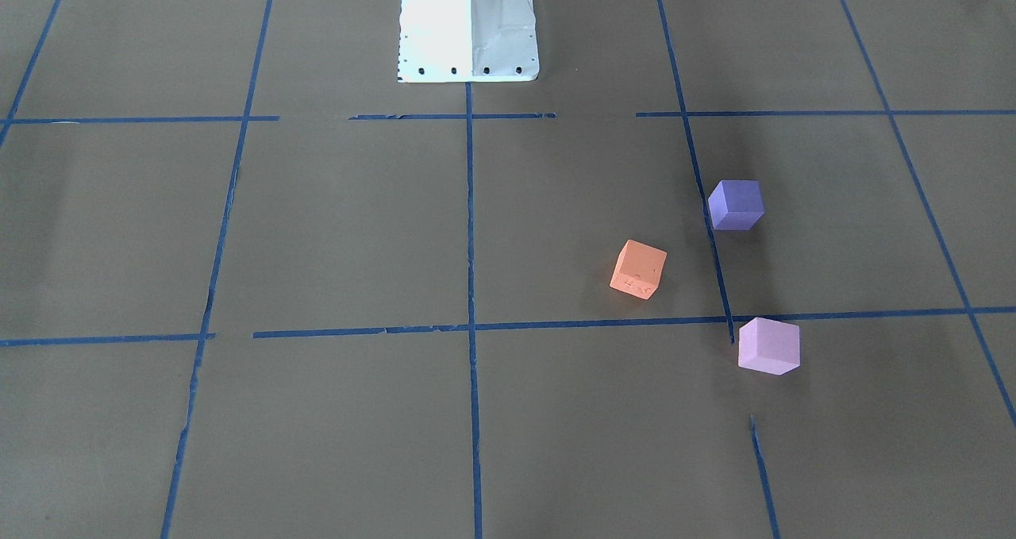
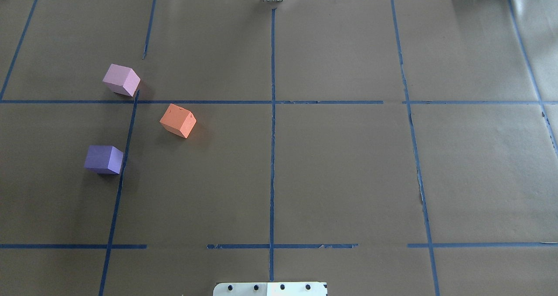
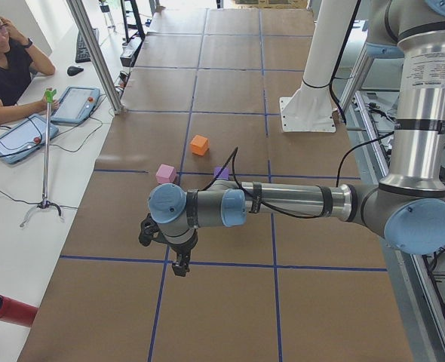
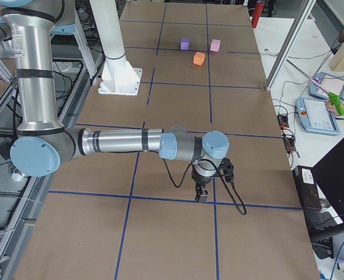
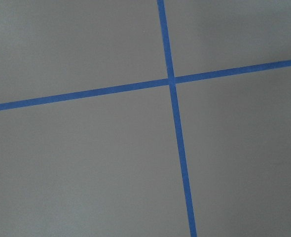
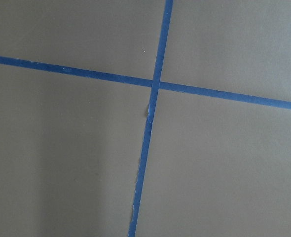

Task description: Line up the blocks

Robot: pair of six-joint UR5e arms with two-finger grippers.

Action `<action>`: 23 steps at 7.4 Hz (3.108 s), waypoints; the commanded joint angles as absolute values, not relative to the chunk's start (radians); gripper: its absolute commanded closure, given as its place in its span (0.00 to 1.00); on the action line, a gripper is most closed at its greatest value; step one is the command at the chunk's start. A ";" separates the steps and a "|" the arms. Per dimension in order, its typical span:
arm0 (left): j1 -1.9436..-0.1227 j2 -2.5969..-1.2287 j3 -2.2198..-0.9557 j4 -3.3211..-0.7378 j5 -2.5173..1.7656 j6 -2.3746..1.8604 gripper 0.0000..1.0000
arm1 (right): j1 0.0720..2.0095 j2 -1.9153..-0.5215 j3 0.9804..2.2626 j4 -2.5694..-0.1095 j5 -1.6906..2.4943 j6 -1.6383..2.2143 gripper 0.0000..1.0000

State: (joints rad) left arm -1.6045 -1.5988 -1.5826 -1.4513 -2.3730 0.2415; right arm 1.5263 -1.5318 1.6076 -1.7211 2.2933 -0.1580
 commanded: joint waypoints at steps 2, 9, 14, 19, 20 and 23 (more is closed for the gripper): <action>-1.603 -1.614 -1.606 -1.447 -2.372 0.239 0.00 | 1.526 -1.532 1.608 -1.721 2.293 -0.158 0.00; -1.153 -2.023 -1.773 -1.272 -2.359 -0.436 0.00 | 1.526 -1.532 1.608 -1.721 2.293 -0.158 0.00; -0.880 -2.129 -1.648 -1.438 -2.315 -0.650 0.00 | 1.526 -1.531 1.608 -1.721 2.293 -0.158 0.00; -0.799 -2.132 -1.551 -1.673 -2.188 -0.736 0.00 | 1.526 -1.532 1.608 -1.721 2.293 -0.158 0.00; -0.784 -2.129 -1.531 -1.718 -2.175 -0.753 0.00 | 1.526 -1.532 1.608 -1.721 2.293 -0.158 0.00; -0.769 -2.123 -1.529 -1.726 -2.145 -0.753 0.00 | 1.526 -1.532 1.608 -1.721 2.293 -0.158 0.00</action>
State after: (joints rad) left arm -0.7768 -2.1256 -1.5312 -1.7220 -2.1585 -0.7521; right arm 1.5263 -1.5320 1.6076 -1.7211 2.2933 -0.1580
